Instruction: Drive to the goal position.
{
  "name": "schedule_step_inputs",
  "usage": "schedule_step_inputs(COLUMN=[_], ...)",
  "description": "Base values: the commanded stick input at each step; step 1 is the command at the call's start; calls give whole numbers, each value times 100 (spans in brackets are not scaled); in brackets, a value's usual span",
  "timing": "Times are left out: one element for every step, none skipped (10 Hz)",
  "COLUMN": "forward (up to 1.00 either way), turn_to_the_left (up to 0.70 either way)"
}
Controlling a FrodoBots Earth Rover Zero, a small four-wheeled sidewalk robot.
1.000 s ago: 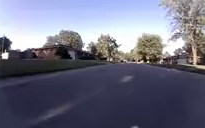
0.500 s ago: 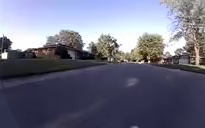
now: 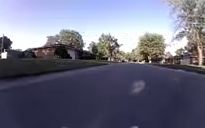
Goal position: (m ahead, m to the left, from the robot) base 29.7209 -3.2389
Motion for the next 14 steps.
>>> schedule_step_inputs(forward=[98,98,98,98,98,98,98,98,98,98,98,98,98,98], turn_to_the_left=[0,0,0,0,0,0,0,0,0,0,0,0,0,0])
